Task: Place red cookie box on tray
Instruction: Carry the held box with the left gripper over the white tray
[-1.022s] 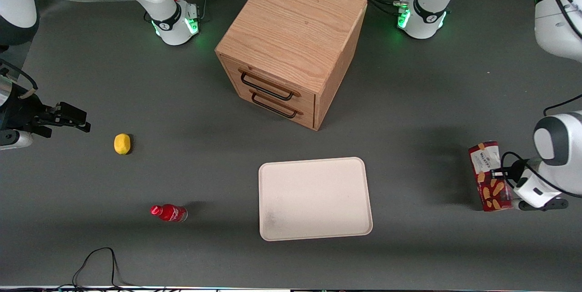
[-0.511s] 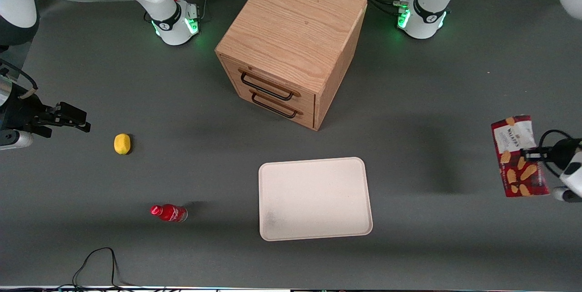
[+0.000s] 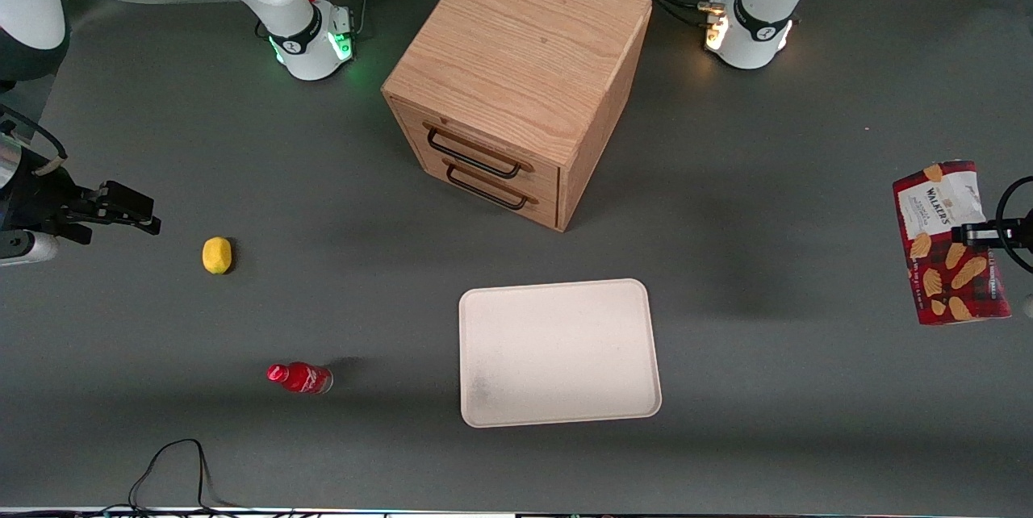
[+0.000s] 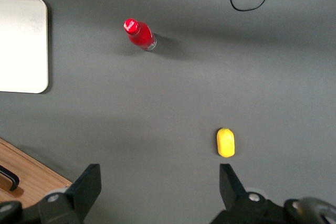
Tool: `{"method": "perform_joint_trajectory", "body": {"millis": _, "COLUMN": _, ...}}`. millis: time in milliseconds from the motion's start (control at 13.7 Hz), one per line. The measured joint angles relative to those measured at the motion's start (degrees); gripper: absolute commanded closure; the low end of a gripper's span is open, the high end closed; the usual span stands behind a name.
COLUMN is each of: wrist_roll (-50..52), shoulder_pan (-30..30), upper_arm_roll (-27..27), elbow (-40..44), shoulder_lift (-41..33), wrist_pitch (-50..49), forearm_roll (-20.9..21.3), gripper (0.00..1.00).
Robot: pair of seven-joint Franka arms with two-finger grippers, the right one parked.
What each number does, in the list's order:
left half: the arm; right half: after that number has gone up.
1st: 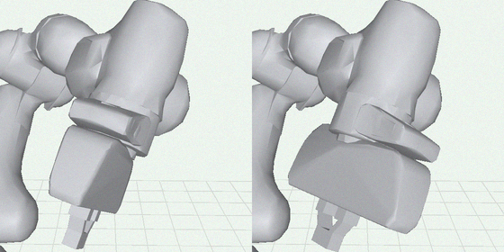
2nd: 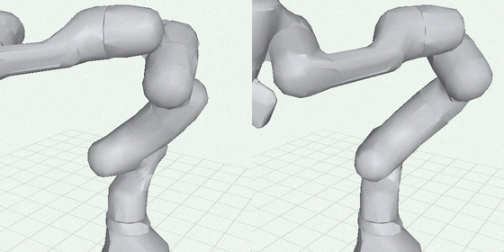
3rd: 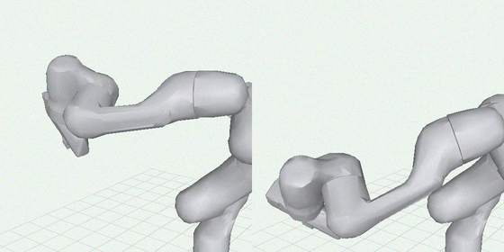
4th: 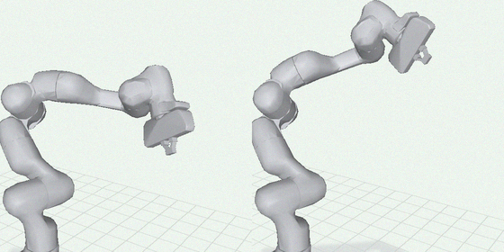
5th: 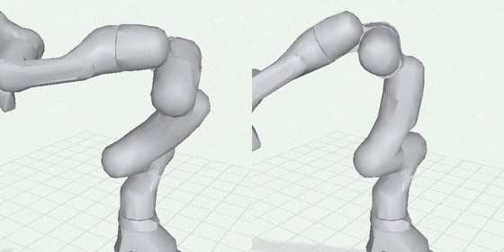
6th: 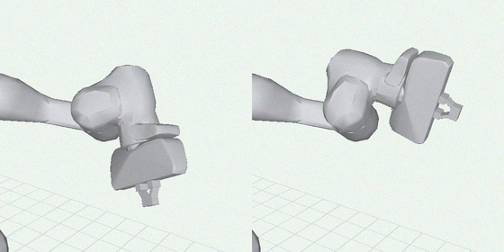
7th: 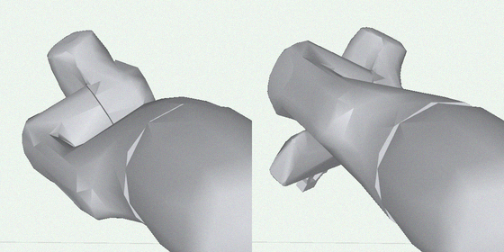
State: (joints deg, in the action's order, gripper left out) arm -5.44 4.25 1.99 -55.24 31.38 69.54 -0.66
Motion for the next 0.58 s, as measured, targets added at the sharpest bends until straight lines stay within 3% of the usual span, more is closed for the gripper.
{"method": "perform_joint_trajectory", "body": {"millis": 292, "wrist_roll": 2.30, "shoulder_pan": -2.18, "upper_arm_roll": -1.49, "elbow": 0.00, "shoulder_lift": 0.10, "wrist_pitch": 0.13, "forearm_roll": -0.34, "gripper": 1.00}}
{"method": "perform_joint_trajectory", "body": {"millis": 584, "wrist_roll": 16.47, "shoulder_pan": -6.85, "upper_arm_roll": -8.24, "elbow": -0.03, "shoulder_lift": 0.64, "wrist_pitch": 4.65, "forearm_roll": -0.53, "gripper": 1.00}}
